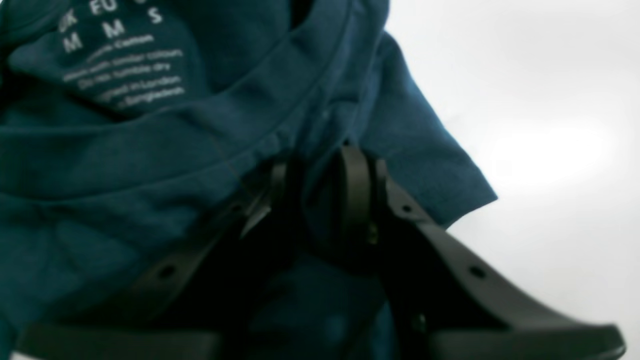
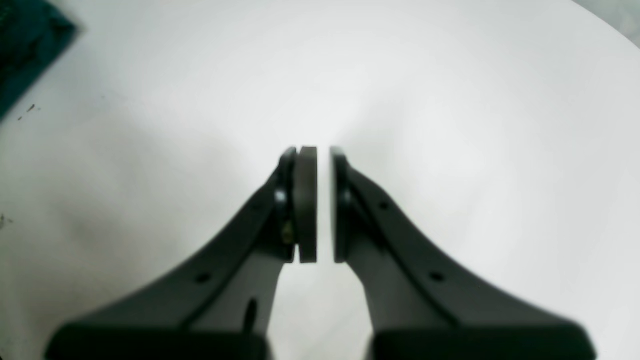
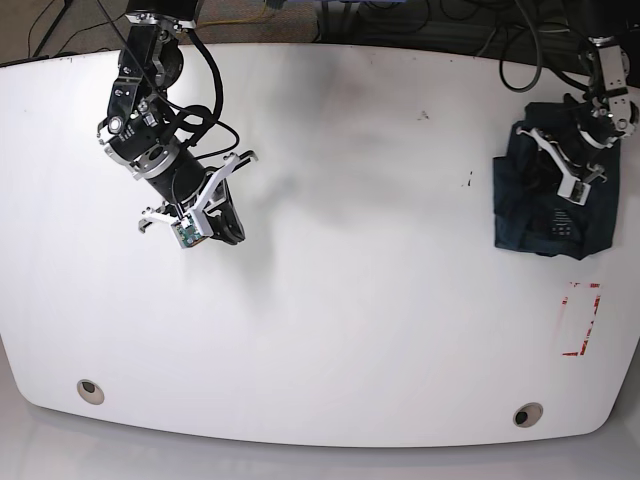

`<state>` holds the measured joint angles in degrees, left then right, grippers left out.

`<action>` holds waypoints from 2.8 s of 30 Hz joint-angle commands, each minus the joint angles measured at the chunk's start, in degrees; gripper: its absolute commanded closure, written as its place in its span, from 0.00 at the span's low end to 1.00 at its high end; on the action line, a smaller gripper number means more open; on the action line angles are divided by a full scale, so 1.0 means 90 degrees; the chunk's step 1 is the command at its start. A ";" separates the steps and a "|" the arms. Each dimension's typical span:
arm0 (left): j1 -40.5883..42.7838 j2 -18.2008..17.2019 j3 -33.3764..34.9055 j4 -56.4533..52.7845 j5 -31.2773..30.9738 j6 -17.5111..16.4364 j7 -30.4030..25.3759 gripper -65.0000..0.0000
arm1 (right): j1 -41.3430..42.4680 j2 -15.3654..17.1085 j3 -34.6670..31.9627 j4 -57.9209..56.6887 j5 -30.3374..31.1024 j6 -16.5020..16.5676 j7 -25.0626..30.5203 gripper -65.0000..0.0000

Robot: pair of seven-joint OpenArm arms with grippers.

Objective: Layout the t-shirt on the table in an organized manner, then fold the t-shirt properly
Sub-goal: 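Release the shirt at the table edge and lift both grippers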

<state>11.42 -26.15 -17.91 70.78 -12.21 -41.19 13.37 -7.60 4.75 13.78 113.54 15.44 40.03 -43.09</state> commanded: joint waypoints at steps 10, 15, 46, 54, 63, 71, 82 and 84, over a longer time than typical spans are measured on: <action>0.0191 -0.0723 -0.0261 -0.0173 0.0443 0.0132 0.0669 0.82 | -0.0128 0.0014 0.0017 0.0137 0.0126 -0.0003 0.0172 0.95; 0.0162 -0.0918 -0.0252 -0.0202 0.0443 0.0132 0.0669 0.82 | -0.0255 0.0014 0.0017 0.0157 0.0126 -0.0003 0.0172 0.95; -0.0102 -0.1573 -0.0672 0.0081 0.0404 0.0132 0.0659 0.82 | -0.0450 0.0053 0.0027 0.0235 0.0643 -0.0003 0.0182 0.95; -0.0336 -0.1534 -0.0691 0.0834 0.0209 0.0132 0.0649 0.82 | -0.0353 0.0131 0.0007 0.0215 0.0370 -0.0003 0.0329 0.95; -0.0160 -0.0557 -0.1023 0.2465 0.0257 0.0132 0.0366 0.82 | -0.0362 -0.0201 0.0017 -0.0029 -0.1330 -0.0003 0.1618 0.95; 0.0465 0.0244 -0.1131 0.3236 0.0257 0.0303 -0.0699 0.82 | -0.0802 -0.0279 0.0027 -0.0107 -0.2150 -0.0003 0.2800 0.95; 0.1930 0.1074 -0.1131 0.4037 0.0257 0.0518 -0.1529 0.82 | -0.2013 -0.0240 0.0476 -0.0371 -0.2297 -0.0003 0.4177 0.95; 0.2184 0.1211 -0.1131 0.4145 0.0257 0.0518 -0.1529 0.82 | -0.2306 -0.0211 0.0525 -0.0371 -0.2287 -0.0003 0.4343 0.95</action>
<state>29.17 -15.46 -27.59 106.02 -8.86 -36.91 1.61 -25.98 2.57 18.13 109.21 -6.20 39.92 -6.98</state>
